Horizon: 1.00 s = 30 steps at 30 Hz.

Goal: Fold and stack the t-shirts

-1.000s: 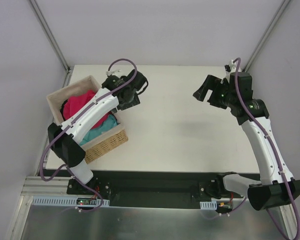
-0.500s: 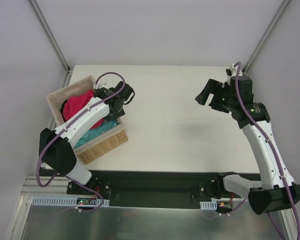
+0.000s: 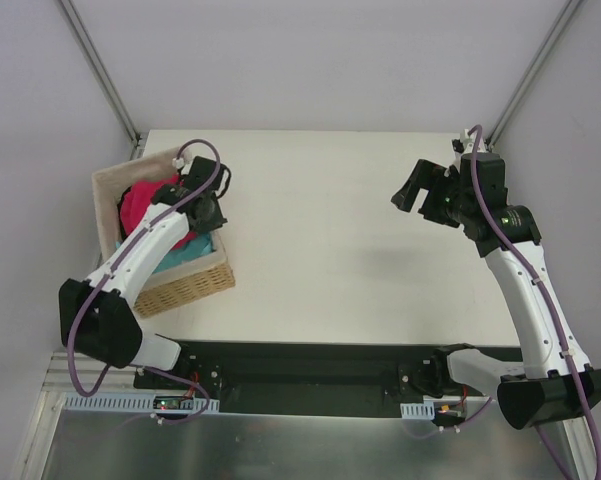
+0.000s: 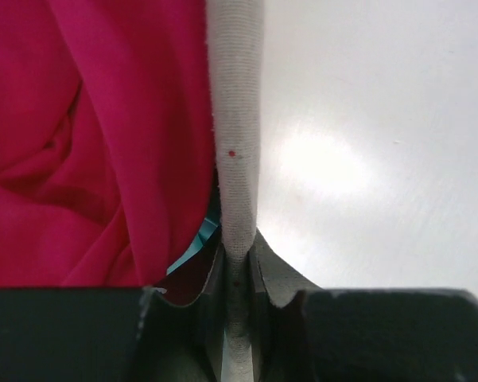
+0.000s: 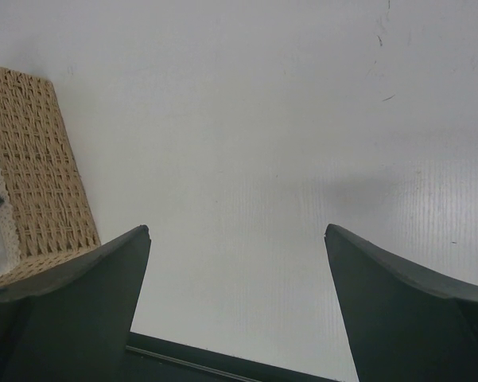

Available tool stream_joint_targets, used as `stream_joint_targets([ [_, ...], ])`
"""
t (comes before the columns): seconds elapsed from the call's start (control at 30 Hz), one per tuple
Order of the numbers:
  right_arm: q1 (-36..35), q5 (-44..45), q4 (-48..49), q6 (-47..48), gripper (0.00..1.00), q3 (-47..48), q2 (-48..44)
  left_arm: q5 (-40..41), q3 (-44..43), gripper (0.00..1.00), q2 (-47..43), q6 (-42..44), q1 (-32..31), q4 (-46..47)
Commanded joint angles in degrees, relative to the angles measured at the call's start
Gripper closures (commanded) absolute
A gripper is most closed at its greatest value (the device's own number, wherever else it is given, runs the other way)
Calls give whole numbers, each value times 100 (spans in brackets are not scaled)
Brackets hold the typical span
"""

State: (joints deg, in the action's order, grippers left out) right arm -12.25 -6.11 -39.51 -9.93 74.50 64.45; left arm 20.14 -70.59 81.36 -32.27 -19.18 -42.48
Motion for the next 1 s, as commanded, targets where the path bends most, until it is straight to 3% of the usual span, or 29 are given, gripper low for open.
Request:
stream_joint_targets([
  [0.0, -14, 84, -22, 9, 4, 117, 24, -107, 642, 100, -717, 1791, 511, -15],
  [0.07, -14, 31, -13, -8, 4, 179, 103, -124, 949, 100, -1016, 2153, 555, 81],
  [0.27, -14, -110, -22, -17, 4, 425, 393, -1300, 1661, 100, -2341, 2997, 915, 29],
  [0.37, -14, -206, -22, -26, 4, 513, 516, -1407, 1925, 100, -2703, 3314, 1257, -15],
  [0.4, -5, -233, -22, -44, 4, 522, 551, -1573, 1969, 100, -2739, 3385, 1746, 3],
  [0.53, -23, -452, -31, -96, 4, 653, 701, -1846, 1900, 100, -2740, 3578, 2242, 196],
  [0.73, -23, -453, -40, -140, 4, 689, 736, -1434, 1601, 100, -2134, 3552, 2410, 170],
  [0.97, -14, -259, -40, -88, 4, 575, 596, -1249, 1689, 100, -2212, 3684, 2586, 214],
])
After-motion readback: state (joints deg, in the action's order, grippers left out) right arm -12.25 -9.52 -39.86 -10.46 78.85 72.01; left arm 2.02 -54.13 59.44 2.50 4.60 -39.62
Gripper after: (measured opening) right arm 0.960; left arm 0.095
